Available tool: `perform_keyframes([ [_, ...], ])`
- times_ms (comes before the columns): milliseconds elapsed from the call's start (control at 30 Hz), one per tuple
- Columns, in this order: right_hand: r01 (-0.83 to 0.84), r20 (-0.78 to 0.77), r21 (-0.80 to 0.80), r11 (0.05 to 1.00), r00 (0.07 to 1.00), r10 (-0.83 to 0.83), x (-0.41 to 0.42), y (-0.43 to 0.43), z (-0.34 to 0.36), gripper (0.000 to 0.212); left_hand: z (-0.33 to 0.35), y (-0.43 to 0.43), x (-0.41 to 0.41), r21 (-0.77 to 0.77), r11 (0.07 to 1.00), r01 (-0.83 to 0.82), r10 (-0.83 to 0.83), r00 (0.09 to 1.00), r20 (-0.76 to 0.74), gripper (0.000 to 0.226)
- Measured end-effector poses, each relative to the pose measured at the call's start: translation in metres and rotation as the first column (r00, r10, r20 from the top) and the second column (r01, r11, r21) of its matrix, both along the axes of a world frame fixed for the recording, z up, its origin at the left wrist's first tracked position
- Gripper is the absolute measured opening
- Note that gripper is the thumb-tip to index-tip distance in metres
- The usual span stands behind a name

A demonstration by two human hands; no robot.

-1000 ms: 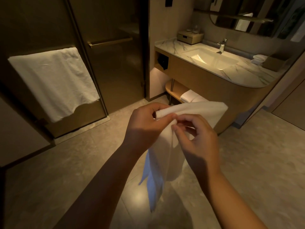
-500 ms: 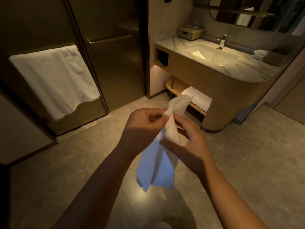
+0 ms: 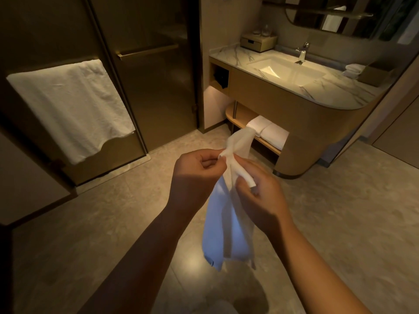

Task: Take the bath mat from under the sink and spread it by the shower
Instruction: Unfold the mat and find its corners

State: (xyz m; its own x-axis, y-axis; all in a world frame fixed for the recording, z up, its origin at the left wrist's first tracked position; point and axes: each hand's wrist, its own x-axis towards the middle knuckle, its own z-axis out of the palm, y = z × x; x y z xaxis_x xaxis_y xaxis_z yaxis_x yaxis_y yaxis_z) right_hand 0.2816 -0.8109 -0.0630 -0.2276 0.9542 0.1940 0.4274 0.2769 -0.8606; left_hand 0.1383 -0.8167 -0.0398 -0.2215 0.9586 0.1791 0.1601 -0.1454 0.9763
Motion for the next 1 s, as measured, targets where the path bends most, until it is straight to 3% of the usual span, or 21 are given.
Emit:
perform_keyframes([
  [300,0.04,0.089,0.04,0.998,0.995,-0.043,0.017,0.013,-0.008,0.029,-0.005,0.004,-0.017,0.031,0.992,-0.124,0.128,0.981,-0.149,0.019],
  [600,0.207,0.273,0.116,0.972,0.934,-0.231,0.063,0.029,-0.016,0.037,-0.001,0.005,-0.03,0.138,0.96,-0.246,0.275,0.924,-0.266,0.023],
  [1000,0.314,0.384,0.082,0.946,0.866,-0.321,0.089,0.044,-0.024,0.037,0.002,0.012,-0.024,0.187,0.96,-0.209,0.263,0.905,-0.335,0.018],
])
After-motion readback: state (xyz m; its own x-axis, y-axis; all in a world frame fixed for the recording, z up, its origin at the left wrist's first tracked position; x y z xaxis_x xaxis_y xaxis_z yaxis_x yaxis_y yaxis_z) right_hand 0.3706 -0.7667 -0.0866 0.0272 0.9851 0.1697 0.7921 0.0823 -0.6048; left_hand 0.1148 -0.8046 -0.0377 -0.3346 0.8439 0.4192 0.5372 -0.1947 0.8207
